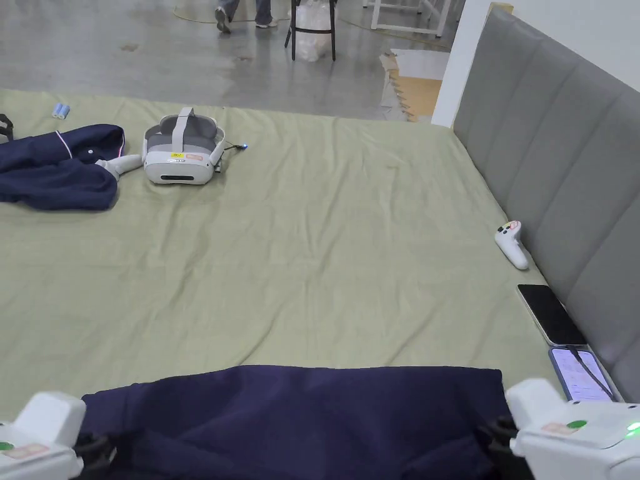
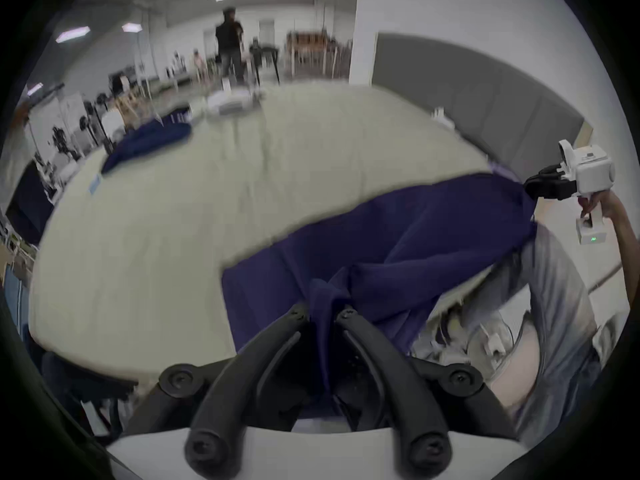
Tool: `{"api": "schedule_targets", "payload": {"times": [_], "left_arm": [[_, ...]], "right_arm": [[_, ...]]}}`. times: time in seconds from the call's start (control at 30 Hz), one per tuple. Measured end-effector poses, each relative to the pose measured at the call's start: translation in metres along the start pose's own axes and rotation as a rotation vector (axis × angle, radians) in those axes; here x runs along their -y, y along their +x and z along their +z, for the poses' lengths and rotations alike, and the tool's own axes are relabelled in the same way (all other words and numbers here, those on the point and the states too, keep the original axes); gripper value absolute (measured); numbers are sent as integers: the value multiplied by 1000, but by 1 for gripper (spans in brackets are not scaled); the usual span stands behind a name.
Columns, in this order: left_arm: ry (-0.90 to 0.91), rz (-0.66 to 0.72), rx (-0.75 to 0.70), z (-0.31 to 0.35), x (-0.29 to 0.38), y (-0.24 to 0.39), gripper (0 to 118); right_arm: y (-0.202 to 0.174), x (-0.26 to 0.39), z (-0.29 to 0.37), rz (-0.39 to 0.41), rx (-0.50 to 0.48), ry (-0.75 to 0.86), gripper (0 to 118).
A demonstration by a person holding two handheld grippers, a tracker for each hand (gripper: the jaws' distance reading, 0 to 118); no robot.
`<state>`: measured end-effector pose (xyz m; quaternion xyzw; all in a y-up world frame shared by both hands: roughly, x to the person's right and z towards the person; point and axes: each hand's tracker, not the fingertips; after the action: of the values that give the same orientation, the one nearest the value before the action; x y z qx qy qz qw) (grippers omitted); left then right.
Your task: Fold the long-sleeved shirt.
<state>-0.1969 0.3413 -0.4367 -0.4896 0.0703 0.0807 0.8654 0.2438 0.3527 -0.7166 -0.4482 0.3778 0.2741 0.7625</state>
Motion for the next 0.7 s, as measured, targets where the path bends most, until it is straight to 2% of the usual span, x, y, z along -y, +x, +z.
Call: {"api": "schedule_targets", "payload": {"times": [0.07, 0.1, 0.13, 0.17, 0.2, 0.23, 0.27, 0.3, 0.33, 0.43, 0.47, 0.5, 0.53, 0.57, 0.6, 0.63, 0.7], "left_arm": [[-57, -49, -20, -27, 7, 2, 13], [-68, -63, -39, -31, 8, 7, 14], [-60, -57, -33, -40, 8, 8, 17], [-50, -42, -26, -45, 6, 7, 28], [-33, -20, -36, -41, 3, 6, 48], [-9, -16, -48, -30, 4, 10, 78], [20, -3, -65, -23, 1, 8, 107], [32, 10, -75, -12, -3, 6, 109], [36, 17, -68, -1, -8, 5, 106], [210, 92, -33, 48, -29, -3, 106], [261, 103, -53, 55, -37, 0, 106], [297, 116, -69, 58, -43, 5, 103], [306, 120, -81, 62, -49, 7, 92], [297, 108, -81, 62, -55, 10, 53], [307, 92, -93, 60, -59, 13, 12], [338, 78, -153, 54, -62, 16, 6], [261, 101, -116, 48, -69, 16, 3]], "right_arm": [[1, 3, -42, 70, 7, -122, 5], [-2, 3, -53, 92, 44, -115, 5], [-1, 1, -61, 66, 38, -104, 5], [-6, -2, -61, 39, 45, -87, 10], [-1, -6, -55, 2, 48, -79, 24], [3, -7, -47, -30, 67, -63, 49], [3, -8, -33, -49, 99, -23, 92], [4, -10, -17, -64, 131, 8, 115], [7, -13, -3, -95, 119, 38, 118], [8, -29, 45, -201, 113, 248, 118], [8, -35, 55, -239, 119, 311, 114], [6, -40, 61, -264, 109, 366, 106], [5, -45, 65, -271, 105, 393, 86], [1, -50, 62, -266, 108, 395, 34], [-3, -56, 58, -262, 123, 383, 0], [-7, -59, 56, -271, 138, 396, 1], [-16, -66, 50, -230, 137, 338, 0]]}}
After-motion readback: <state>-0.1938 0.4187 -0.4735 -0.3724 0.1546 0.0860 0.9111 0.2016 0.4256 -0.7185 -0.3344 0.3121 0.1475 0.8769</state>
